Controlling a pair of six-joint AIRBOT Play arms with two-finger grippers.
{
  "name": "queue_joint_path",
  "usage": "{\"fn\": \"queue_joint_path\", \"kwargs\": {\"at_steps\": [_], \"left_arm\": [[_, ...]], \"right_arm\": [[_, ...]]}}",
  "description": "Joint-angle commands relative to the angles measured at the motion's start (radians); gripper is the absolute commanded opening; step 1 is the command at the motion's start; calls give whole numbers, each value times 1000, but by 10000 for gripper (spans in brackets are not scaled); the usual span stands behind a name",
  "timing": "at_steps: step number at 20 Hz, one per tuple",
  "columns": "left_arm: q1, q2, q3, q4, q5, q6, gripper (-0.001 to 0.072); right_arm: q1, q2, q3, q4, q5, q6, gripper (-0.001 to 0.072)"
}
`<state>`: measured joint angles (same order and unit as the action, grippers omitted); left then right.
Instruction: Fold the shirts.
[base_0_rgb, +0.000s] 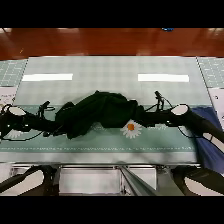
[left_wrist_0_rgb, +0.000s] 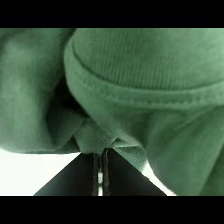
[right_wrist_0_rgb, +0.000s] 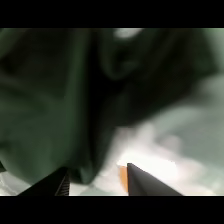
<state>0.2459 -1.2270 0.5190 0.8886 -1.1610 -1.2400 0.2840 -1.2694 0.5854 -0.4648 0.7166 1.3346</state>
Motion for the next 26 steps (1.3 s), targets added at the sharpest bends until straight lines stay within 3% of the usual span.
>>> {"fn": "queue_joint_path", "kwargs": {"at_steps": [1, 2, 3, 4, 5, 7, 13, 18, 23, 26], "left_arm": [[-2, 1, 1, -1, 31, 10, 18], [-2, 3, 1, -1, 50, 9, 18], [-2, 11, 1, -12, 76, 9, 17], [-2, 25, 3, -35, 100, 10, 17], [-2, 42, 14, -60, 107, 10, 17], [-2, 103, 75, -119, 95, 30, 18], [-1, 327, 554, -288, 96, 32, 17], [2, 402, 1003, -286, 95, 23, 17], [129, 519, 1224, -286, 96, 5, 17], [179, 608, 1230, -236, 70, 5, 17]], "right_arm": [[81, -95, 85, 73, -84, -10, 406], [82, -121, 112, 73, -89, -6, 389], [81, -147, 140, 72, -84, -5, 280], [81, -163, 164, 63, -66, -16, 79], [78, -165, 194, 48, -36, -52, 27], [45, -132, 285, -50, 73, -68, 26], [-128, 80, 830, -462, 323, 142, 26], [-138, 238, 1223, -625, 563, 154, 26], [-138, 483, 1290, -887, 674, 211, 26], [-138, 595, 1289, -933, 747, 233, 26]]}}
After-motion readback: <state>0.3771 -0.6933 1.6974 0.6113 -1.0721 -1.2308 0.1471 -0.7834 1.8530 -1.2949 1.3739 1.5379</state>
